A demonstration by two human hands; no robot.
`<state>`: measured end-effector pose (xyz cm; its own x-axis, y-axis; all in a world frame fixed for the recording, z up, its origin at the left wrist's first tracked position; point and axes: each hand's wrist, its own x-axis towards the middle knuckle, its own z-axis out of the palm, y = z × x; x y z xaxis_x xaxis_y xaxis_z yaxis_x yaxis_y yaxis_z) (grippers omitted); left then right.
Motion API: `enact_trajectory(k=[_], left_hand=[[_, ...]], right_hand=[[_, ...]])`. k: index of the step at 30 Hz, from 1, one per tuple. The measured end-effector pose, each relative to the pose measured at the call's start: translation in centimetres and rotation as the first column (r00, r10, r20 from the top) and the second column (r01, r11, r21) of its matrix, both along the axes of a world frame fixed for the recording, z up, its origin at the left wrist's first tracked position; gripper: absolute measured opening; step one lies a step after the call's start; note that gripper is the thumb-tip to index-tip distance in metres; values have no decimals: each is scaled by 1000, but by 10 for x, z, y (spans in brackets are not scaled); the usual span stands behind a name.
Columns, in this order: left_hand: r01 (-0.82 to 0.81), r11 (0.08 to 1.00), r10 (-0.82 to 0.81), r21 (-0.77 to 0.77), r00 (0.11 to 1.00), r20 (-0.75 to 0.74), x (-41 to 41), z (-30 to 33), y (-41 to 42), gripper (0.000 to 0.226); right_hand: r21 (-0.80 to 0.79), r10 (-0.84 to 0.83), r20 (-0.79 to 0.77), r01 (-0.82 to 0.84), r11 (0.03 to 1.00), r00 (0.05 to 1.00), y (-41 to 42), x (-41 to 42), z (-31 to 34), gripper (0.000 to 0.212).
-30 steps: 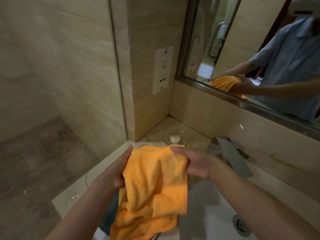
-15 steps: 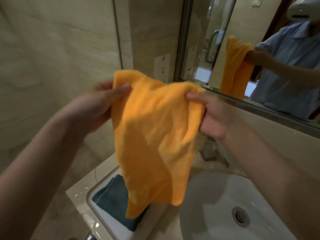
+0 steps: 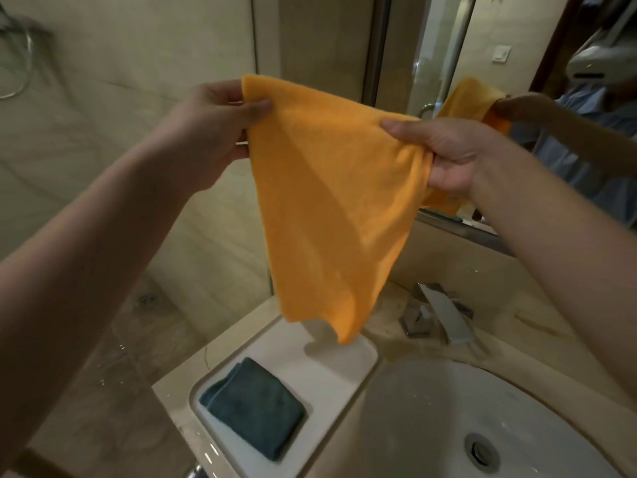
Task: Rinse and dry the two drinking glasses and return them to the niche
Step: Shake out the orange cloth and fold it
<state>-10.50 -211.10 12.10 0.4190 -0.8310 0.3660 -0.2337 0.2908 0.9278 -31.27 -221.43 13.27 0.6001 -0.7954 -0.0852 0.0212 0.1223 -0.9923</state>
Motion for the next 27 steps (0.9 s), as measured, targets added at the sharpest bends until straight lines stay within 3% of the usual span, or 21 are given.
enact_trajectory(k=[2,4,6,8,11,13,16,18,21,24,27], left_hand=[[-80,997,79,19,994,69,-4,-2,-2,30],[-135,990,127,43,981,146,-6,-4,-3,35],[-123,988,115,88,989,89,-7,-3,-3,38],[-14,993,20,121,999,-45,-6,0,2,43],[167,980,-157,110,983,-93,-6,1,10,59],[125,985,-121,121,992,-41,-7,-1,12,67],[-48,995,32,92,984,173,-12,-8,12,32],[-101,994,81,52,951,299,-18,-11,13,13],[-99,992,66,72,927,368,-23,-14,13,16],[-7,993,-27,114,955,294,-31,-17,16,13],[5,997,-28,73,949,313,-37,-13,16,22]], right_hand=[[-4,-50,-65,49,999,997,1,0,3,20],[-48,-97,-75,93,994,992,-3,2,3,54],[-154,-156,-20,151,976,988,-8,3,1,91],[-272,-126,51,135,953,991,-8,3,-2,106],[-452,-66,8,63,890,998,-5,-2,-3,83],[-630,-176,-146,46,775,974,-5,-7,0,53],[-827,-354,-290,-47,560,889,-9,-10,-4,20],[-861,-399,-357,-132,491,845,-12,-10,-8,12],[-799,-372,-501,-253,546,781,-15,-17,-3,13],[-754,-378,-596,-332,566,708,-15,-27,7,18],[-756,-313,-566,-327,568,763,-15,-31,11,11]])
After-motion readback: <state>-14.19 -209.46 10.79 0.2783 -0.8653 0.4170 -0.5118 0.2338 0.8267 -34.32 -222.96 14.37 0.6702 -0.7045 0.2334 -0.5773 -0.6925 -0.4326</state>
